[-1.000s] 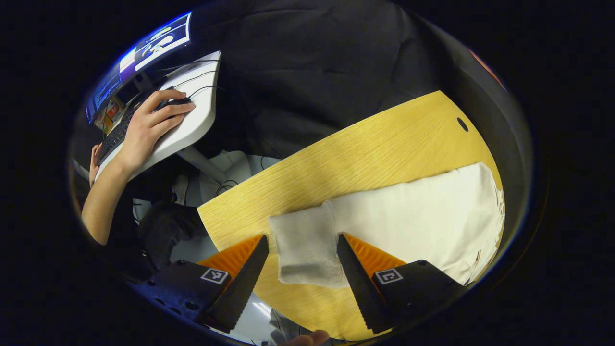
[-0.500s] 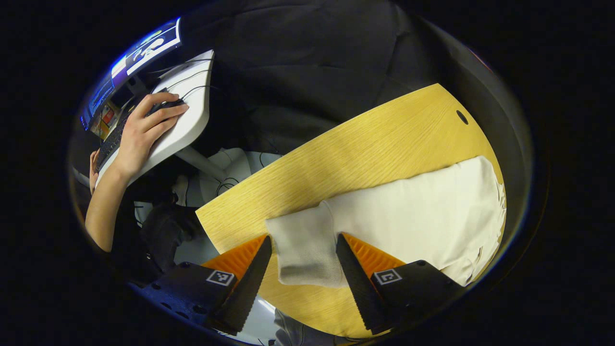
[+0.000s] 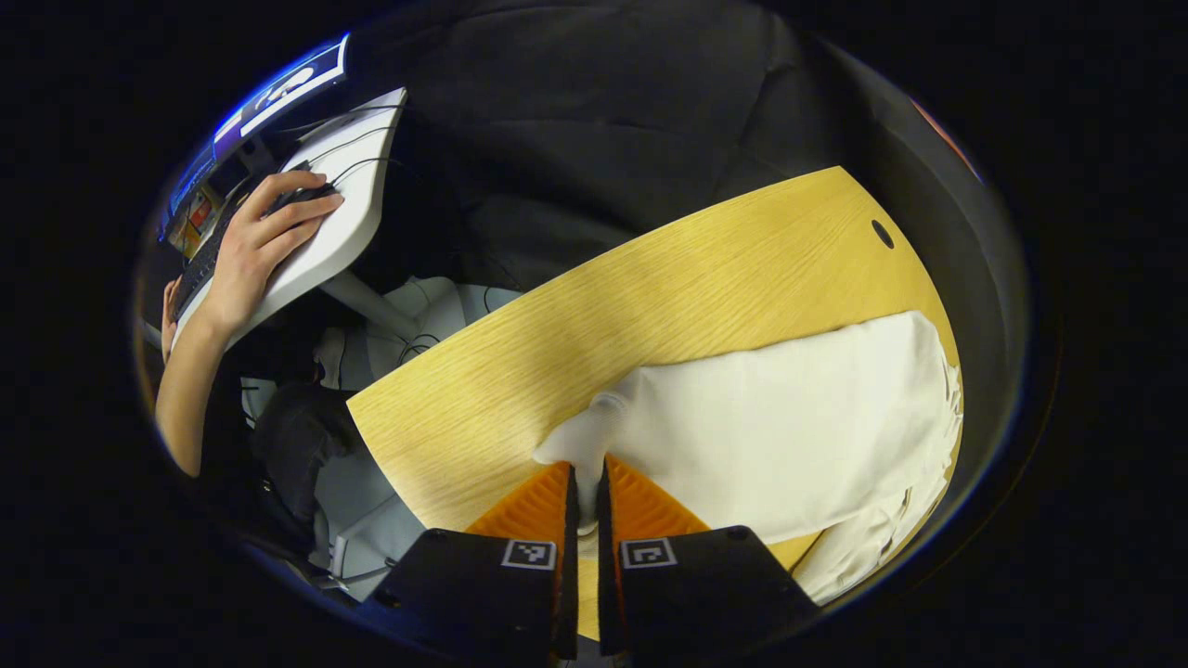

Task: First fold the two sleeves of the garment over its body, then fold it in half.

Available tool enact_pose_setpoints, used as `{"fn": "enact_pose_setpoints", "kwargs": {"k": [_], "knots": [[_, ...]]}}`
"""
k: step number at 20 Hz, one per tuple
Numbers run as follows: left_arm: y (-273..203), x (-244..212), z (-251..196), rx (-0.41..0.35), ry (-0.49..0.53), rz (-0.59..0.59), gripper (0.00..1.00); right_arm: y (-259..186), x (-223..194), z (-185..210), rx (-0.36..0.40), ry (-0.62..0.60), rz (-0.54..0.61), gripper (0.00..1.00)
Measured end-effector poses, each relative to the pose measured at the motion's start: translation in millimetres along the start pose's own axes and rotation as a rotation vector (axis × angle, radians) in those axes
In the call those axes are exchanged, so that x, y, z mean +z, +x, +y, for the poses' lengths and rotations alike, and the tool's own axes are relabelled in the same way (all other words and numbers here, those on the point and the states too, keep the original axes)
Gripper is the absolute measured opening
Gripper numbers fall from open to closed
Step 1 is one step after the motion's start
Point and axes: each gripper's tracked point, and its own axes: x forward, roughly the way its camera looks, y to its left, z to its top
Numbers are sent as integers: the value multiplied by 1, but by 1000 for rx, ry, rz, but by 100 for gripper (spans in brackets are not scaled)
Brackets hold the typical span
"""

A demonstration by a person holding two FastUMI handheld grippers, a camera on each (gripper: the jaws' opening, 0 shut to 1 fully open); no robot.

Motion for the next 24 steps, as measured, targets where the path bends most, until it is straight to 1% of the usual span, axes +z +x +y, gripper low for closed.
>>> {"fn": "enact_pose_setpoints", "kwargs": {"k": [2,3,6,7,9,10,11,12,13,14,15,17,19,22,23,24], "knots": [[-4,2,-7,-22,12,-7,5,-4,3,-11,-10,7,-19,86],[-9,4,-9,-14,21,-17,5,-5,3,-15,-10,12,-25,86],[-29,17,-23,-3,92,-65,4,-4,-2,-26,-10,27,-9,87],[-37,20,-32,-13,112,-72,4,-4,-3,-29,-9,34,-7,87],[-54,26,-65,-83,130,-89,4,-3,-5,-35,-7,37,-1,87],[-63,30,-80,-107,145,-97,4,-2,-3,-39,-11,25,-2,86],[-73,33,-94,-126,168,-108,4,-1,0,-44,-16,13,-8,82],[-83,37,-110,-144,195,-124,4,-1,2,-49,-20,4,-14,82],[-94,39,-133,-176,227,-134,4,-1,6,-54,-23,3,-20,82],[-102,39,-153,-209,239,-140,4,-2,8,-59,-24,7,-18,82],[-108,38,-171,-237,246,-140,4,-2,9,-62,-23,13,-17,87],[-122,39,-205,-267,281,-154,4,-3,12,-70,-14,24,-21,87],[-133,31,-240,-300,320,-154,4,-5,16,-76,15,27,-23,86],[-146,18,-301,-376,362,-152,4,-10,20,-98,-14,5,-30,87],[-152,0,-346,-431,409,-142,4,-15,24,-109,-32,-3,-40,82],[-155,-12,-368,-452,447,-139,4,-20,24,-117,-41,-1,-43,87]]}}
